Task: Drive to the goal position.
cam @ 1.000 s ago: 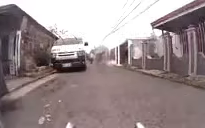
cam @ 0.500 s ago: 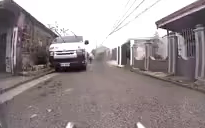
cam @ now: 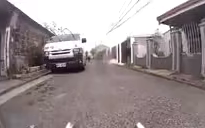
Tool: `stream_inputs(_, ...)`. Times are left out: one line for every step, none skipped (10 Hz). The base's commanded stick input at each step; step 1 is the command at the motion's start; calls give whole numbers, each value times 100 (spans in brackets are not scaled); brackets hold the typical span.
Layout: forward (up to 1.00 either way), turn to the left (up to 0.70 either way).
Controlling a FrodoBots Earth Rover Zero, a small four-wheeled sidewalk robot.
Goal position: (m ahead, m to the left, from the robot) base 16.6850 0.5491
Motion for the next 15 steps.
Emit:
stream_inputs(70,7)
stream_inputs(70,11)
stream_inputs(70,12)
stream_inputs(70,8)
stream_inputs(70,1)
stream_inputs(70,1)
stream_inputs(70,1)
stream_inputs(70,0)
stream_inputs(70,0)
stream_inputs(70,0)
stream_inputs(70,0)
stream_inputs(70,1)
stream_inputs(70,5)
stream_inputs(70,11)
stream_inputs(70,14)
